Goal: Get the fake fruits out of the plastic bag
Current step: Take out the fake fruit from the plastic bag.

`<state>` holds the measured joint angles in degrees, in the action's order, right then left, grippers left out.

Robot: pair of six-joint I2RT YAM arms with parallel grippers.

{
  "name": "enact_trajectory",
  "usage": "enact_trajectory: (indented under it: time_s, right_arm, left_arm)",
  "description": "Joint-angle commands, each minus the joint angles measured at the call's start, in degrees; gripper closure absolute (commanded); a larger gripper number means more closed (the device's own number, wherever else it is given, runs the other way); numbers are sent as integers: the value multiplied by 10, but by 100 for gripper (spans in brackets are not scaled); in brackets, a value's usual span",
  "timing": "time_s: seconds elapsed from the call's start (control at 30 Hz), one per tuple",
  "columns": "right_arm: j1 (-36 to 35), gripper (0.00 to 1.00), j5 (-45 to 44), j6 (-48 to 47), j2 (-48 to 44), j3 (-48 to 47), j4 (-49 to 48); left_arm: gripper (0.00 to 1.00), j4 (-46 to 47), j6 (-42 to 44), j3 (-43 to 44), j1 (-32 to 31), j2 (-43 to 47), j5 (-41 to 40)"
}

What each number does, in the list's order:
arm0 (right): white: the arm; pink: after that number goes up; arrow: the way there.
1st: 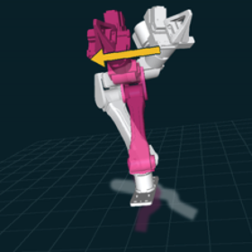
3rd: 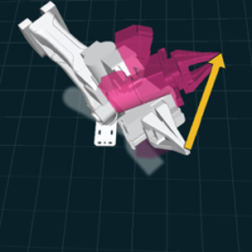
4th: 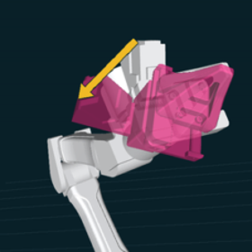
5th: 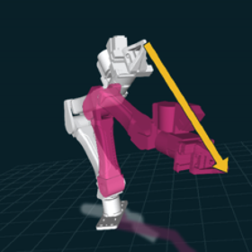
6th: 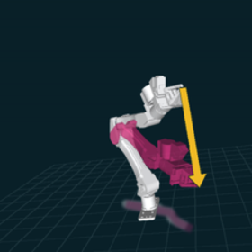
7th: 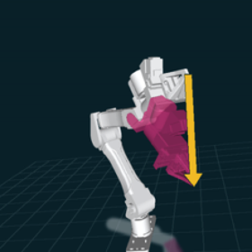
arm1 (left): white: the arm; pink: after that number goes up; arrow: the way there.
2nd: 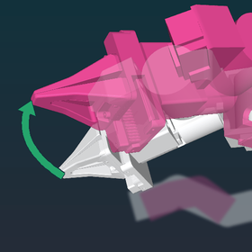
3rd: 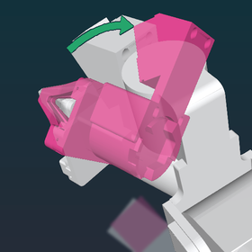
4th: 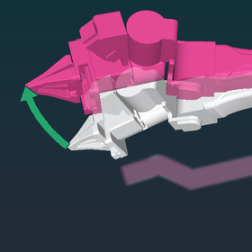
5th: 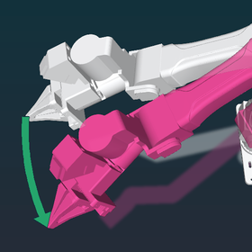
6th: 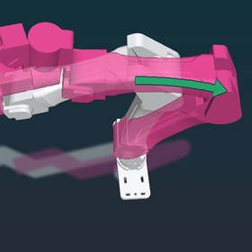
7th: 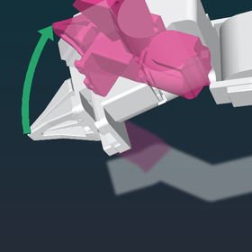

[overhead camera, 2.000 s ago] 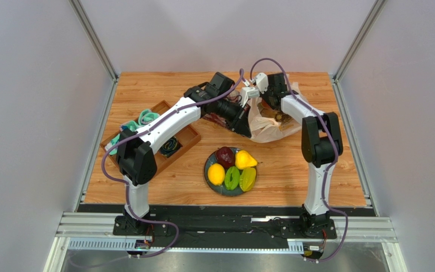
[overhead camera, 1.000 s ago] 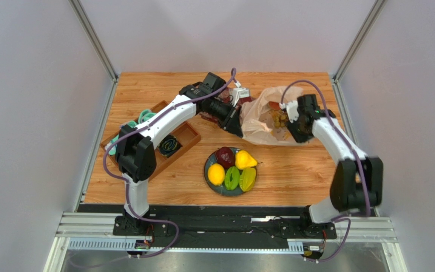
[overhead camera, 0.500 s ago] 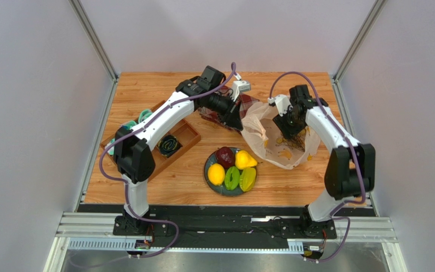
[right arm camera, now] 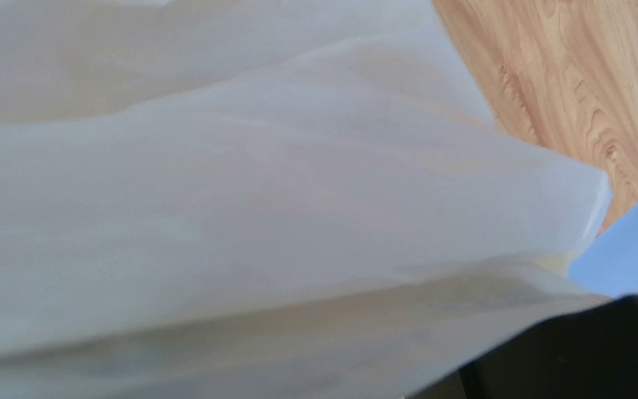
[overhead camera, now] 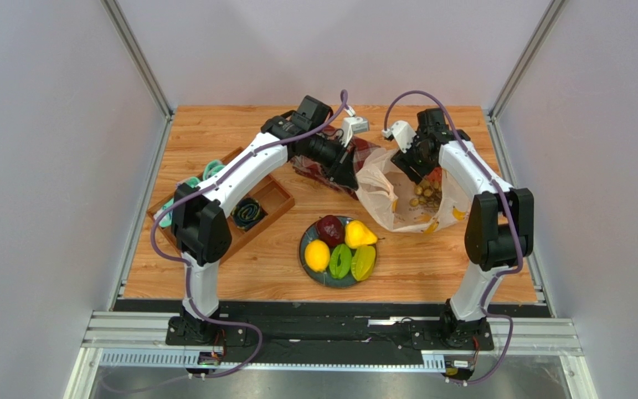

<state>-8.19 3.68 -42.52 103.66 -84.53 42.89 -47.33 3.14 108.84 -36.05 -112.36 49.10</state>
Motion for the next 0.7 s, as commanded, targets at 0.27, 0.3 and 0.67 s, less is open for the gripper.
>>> enact_trajectory:
  time_s: [0.27, 0.3, 0.67]
  right_arm:
    - [-2, 30, -157, -48, 160, -109, -121]
    - [-3, 30, -179, -49, 177, -124, -119]
    - [-1, 74, -145, -35, 190, -174, -113]
  left_arm:
    - [100, 6, 13, 34, 2, -18, 35]
    - [100, 6, 12, 33, 2, -18, 36]
    - [100, 15, 6, 23, 1, -12, 28]
